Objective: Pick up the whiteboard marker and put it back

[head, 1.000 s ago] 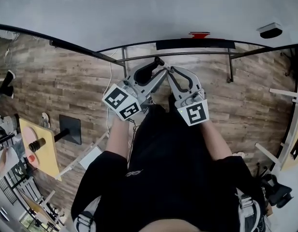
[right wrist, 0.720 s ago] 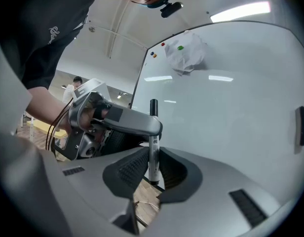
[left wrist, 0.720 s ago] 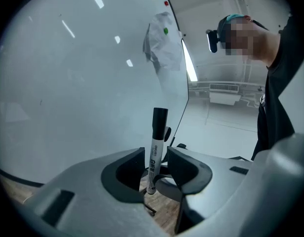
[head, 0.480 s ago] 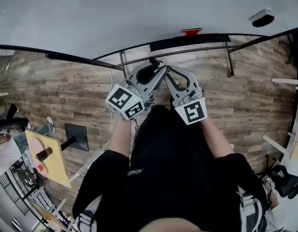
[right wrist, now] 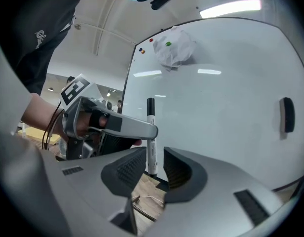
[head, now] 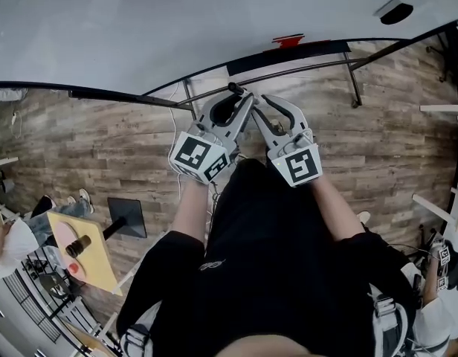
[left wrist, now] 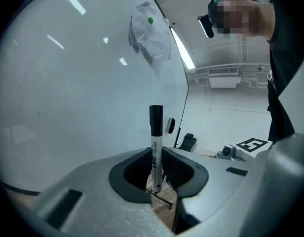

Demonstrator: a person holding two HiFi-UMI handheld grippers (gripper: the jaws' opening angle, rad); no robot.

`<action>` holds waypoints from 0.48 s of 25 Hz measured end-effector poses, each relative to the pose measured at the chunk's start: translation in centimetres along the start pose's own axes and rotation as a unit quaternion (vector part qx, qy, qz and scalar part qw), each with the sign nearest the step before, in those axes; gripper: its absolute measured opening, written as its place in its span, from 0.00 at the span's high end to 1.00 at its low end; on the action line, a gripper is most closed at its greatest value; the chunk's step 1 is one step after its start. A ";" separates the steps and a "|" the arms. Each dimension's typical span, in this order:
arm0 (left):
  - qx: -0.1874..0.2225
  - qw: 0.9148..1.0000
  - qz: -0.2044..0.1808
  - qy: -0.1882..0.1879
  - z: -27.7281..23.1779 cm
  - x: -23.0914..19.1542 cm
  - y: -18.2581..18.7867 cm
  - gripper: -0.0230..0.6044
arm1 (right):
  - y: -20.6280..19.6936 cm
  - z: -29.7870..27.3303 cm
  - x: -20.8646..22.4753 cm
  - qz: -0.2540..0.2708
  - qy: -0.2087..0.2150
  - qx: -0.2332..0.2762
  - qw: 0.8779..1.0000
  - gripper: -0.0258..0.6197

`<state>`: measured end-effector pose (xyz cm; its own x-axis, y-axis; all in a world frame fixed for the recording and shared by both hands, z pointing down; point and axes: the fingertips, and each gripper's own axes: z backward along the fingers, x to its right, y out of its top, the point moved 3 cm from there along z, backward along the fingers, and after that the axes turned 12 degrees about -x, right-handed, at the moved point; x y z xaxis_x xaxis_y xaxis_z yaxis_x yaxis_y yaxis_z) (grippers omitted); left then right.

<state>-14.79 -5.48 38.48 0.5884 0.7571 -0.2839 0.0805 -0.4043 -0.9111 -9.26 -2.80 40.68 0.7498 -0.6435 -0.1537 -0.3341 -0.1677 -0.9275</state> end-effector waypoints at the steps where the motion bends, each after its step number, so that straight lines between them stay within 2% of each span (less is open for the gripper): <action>1: -0.005 1.000 -0.002 0.010 0.0 -0.3 -0.2 0.86 | -0.2 0.2 0.1 -0.007 -0.005 -0.003 1.000 0.83; 4: -0.034 0.998 -0.020 0.044 -0.4 -1.4 -1.1 0.86 | -1.4 1.0 0.9 -0.047 -0.029 -0.011 0.998 0.83; 6: -0.054 0.996 -0.036 0.062 -0.7 -1.9 -1.8 0.86 | -2.7 1.7 1.7 -0.081 -0.042 -0.021 0.996 0.91; 8: -0.074 0.993 -0.047 0.077 -1.5 -2.1 -2.1 0.86 | -4.0 2.3 2.7 -0.108 -0.050 -0.041 0.992 0.94; 12: -0.118 0.985 -0.077 0.100 -4.2 -2.5 -2.1 0.86 | -5.8 2.6 5.2 -0.128 -0.057 -0.059 0.988 0.95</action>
<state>-13.01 -8.72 42.34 0.7000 0.7115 -0.0613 0.3515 -0.4180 -0.8377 -1.97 -3.21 44.35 0.8756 -0.4815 0.0382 -0.1835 -0.4047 -0.8958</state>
